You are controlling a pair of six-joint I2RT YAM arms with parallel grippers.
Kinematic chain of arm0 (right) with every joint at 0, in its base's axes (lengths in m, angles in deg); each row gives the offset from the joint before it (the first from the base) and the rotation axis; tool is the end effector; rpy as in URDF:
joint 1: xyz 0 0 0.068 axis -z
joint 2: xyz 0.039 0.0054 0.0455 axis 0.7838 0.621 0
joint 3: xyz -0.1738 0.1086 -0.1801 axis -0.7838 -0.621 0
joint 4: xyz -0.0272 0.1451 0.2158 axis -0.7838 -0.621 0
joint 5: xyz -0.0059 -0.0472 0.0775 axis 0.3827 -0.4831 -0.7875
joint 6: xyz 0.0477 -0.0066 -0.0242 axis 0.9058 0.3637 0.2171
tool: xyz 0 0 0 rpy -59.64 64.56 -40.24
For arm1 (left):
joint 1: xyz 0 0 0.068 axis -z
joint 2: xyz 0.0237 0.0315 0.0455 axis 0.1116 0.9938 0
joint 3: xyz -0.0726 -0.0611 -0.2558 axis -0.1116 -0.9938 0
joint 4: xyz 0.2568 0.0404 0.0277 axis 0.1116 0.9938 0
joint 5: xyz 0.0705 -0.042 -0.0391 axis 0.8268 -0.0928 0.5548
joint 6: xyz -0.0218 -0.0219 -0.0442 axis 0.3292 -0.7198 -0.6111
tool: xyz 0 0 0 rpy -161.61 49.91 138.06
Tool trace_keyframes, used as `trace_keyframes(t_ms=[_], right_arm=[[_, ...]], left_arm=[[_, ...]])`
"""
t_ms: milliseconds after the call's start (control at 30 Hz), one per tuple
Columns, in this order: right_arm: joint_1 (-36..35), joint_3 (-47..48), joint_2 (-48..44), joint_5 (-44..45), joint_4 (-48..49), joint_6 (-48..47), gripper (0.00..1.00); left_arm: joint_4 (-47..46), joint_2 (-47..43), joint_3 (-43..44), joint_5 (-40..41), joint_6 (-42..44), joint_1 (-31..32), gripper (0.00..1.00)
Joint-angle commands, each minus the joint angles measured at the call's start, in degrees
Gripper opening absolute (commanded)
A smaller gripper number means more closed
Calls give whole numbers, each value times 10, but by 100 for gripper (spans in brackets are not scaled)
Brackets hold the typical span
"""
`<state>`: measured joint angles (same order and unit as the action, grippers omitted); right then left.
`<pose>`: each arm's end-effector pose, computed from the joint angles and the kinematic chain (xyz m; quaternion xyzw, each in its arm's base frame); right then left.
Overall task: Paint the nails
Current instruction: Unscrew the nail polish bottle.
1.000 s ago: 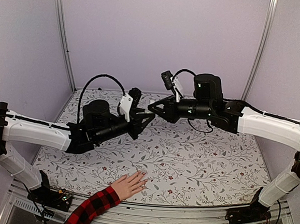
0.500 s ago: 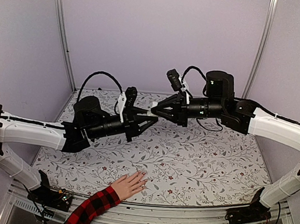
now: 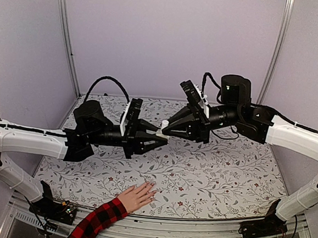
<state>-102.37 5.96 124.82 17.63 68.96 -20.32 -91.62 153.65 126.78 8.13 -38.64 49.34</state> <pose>0.1861 0.2720 0.3653 -0.5758 0.4817 0.5278 0.3973 0.1540 -0.2621 0.2983 0.4583 0.4791 -0.5468 0.5114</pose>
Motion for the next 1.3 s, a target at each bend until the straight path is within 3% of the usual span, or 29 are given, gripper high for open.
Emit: trace_keyframes(t_ms=[0, 167, 367, 733, 967, 1267], right_arm=[[-7, -5, -3, -31, 33, -2, 0], [-7, -5, -3, -24, 31, -2, 0], [-7, -11, -13, 23, 31, 2, 9], [-2, -40, -45, 132, 76, 46, 76], [3, -63, -82, 262, 101, 107, 98], [3, -64, -88, 387, 85, 153, 99]], left_arm=[[-14, 22, 14, -102, 9, 19, 0], [-15, 25, 15, -94, 10, 19, 0], [-12, -7, -13, 30, 31, 16, 0], [4, -31, -35, 214, 48, 16, 0], [6, -24, -33, 261, 60, 17, 0], [26, 1, -12, 344, 65, 25, 0]])
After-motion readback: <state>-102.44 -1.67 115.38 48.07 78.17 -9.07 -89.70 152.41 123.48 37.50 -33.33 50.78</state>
